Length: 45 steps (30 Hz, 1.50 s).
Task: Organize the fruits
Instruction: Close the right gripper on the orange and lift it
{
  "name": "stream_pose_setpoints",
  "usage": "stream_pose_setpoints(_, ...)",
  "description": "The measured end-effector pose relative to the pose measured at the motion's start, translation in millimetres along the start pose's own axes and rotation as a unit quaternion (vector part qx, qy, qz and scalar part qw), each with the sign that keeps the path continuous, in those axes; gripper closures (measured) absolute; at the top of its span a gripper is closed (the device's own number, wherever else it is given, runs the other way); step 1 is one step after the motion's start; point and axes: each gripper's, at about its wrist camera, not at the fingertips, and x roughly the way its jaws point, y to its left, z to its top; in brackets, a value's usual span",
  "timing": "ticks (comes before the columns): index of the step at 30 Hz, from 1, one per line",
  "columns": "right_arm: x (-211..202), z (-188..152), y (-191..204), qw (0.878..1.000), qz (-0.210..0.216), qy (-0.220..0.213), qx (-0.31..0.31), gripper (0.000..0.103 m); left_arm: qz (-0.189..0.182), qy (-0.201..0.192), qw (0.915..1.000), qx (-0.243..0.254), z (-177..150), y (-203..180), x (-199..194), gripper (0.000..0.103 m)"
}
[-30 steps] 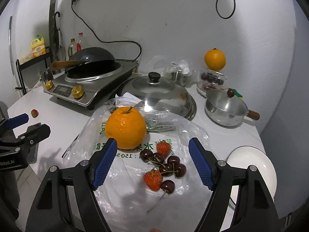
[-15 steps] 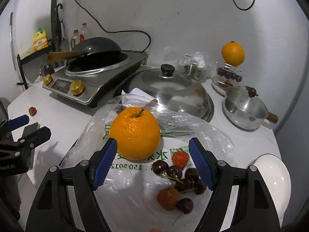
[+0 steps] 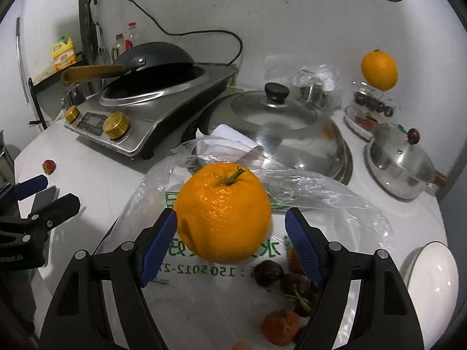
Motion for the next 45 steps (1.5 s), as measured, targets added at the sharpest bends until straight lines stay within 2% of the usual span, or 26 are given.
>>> stream_pose_setpoints(6,17,5,-4,1.000,0.012,0.006,0.015,0.023,0.002,0.010,0.9999,-0.002,1,5,13,0.001)
stream_pose_setpoints(9,25,8,-5,1.000,0.019,0.010,0.017,0.015,0.004,0.014,0.9999,-0.004,2,7,19,0.001)
stream_pose_setpoints(13,37,10,-4,0.999,0.029,0.019,0.022,0.014,0.005,0.019,0.9998,-0.002,3,7,24,0.001)
stream_pose_setpoints(23,56,14,0,0.999,0.019,0.030,0.013,0.010,0.009,0.026,0.9996,-0.006,1,11,30,0.001)
stream_pose_setpoints(34,53,14,5,0.999,0.013,0.029,0.003,0.013,0.008,0.022,0.9997,-0.007,-1,14,26,0.001)
stream_pose_setpoints(45,30,5,1,1.000,0.016,0.019,0.008,0.014,0.005,0.009,0.9999,0.001,1,5,7,0.001)
